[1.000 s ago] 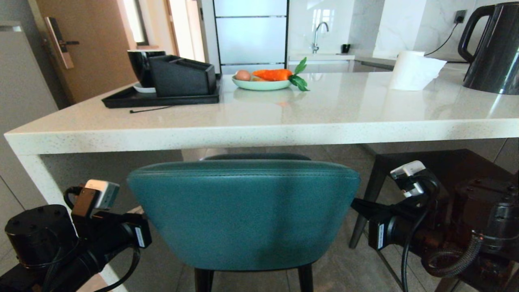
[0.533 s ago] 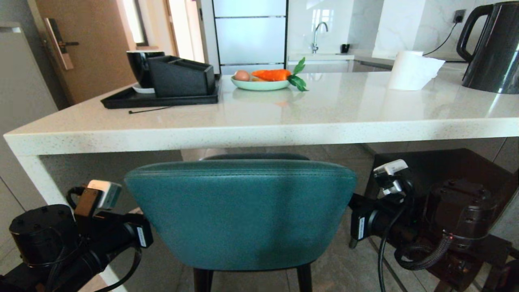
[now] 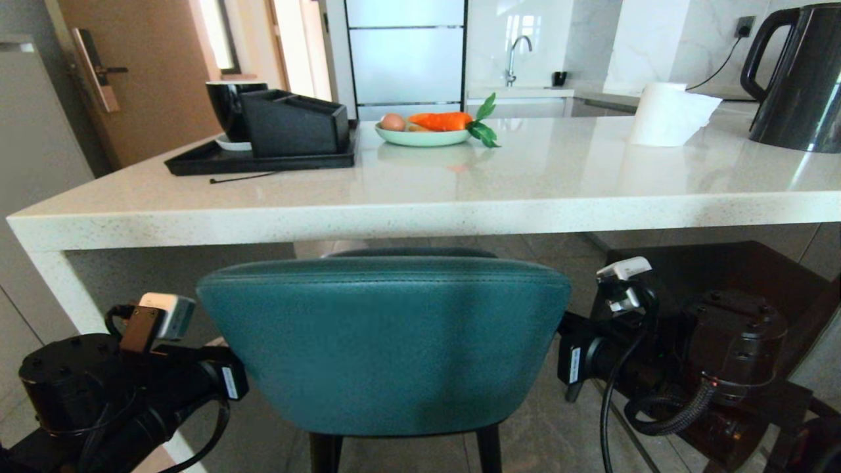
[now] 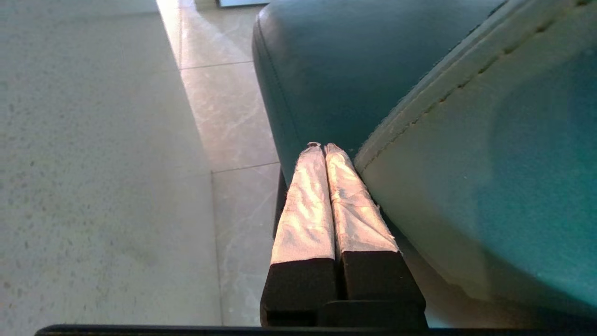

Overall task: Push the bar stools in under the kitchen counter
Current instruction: Pull the blue chair out from under the dining table

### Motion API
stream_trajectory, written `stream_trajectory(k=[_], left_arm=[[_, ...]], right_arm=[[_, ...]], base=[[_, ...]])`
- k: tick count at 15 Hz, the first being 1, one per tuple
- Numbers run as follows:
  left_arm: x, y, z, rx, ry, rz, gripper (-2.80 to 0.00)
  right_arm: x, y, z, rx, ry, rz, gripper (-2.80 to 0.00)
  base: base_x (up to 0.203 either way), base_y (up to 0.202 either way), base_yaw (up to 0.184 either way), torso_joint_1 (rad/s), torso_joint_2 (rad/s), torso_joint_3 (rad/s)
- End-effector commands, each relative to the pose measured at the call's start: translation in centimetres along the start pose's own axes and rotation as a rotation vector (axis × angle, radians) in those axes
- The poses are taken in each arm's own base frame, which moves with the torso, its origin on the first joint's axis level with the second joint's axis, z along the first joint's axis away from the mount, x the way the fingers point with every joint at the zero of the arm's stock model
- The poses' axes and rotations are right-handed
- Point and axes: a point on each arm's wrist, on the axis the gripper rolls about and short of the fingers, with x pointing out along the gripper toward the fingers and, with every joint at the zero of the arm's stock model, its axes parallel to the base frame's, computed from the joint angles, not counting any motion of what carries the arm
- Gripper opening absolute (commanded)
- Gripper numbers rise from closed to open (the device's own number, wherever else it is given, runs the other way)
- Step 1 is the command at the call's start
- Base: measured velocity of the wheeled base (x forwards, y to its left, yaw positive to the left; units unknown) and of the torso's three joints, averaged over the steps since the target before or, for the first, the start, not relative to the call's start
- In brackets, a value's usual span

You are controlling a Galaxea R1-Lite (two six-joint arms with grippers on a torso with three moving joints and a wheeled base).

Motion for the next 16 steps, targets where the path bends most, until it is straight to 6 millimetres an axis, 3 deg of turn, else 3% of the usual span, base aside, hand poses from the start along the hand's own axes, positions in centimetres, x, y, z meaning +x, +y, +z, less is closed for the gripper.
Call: stream_trajectory(k=[1, 8, 16], left_arm=[[-0.32, -0.33, 0.00, 0.003, -0.003, -0.015, -2.80], [-0.57, -0.57, -0.26, 0.005, 0.011, -0.023, -2.80], [-0.46, -0.58, -0.04, 0.007, -0.001, -0.023, -2.80]], right_arm=[[0.06, -0.18, 0.02, 0.004, -0.005, -0.021, -2.80], [0.05, -0.19, 0.10, 0.006, -0.009, -0.025, -2.80], [0.64, -0.15, 0.41, 0.010, -0.022, -0.048, -2.80]], base=[[0.000, 0.000, 0.000, 0.000, 0.00, 0.000], [0.000, 0.000, 0.000, 0.000, 0.00, 0.000], [-0.186, 0.000, -0.002, 0.000, 0.00, 0.003]])
